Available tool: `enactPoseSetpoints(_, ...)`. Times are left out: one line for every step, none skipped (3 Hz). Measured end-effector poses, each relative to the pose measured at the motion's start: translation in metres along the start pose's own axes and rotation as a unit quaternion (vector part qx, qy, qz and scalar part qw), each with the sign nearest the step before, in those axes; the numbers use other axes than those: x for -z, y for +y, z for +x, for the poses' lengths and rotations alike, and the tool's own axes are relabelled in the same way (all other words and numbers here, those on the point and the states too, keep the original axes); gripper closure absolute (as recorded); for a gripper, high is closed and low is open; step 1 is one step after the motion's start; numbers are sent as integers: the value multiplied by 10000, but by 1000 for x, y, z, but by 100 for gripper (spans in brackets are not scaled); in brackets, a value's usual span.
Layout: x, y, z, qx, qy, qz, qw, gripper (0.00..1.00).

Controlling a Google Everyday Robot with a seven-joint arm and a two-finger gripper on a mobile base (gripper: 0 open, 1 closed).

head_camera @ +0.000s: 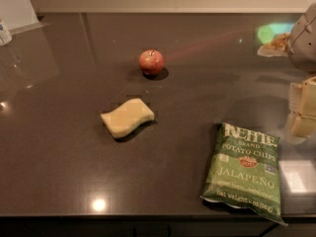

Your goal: Move green jalapeno chip bag near apple

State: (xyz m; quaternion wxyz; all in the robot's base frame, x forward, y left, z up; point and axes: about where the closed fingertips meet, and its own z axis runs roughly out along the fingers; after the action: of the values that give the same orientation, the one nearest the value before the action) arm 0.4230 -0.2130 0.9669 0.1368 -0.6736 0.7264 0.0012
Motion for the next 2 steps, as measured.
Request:
enactPoseSetpoints(-13,20,0,806,-151,-378,9959,0)
enactPoseSetpoints(-36,40,5,1605,-314,-636,9845,0)
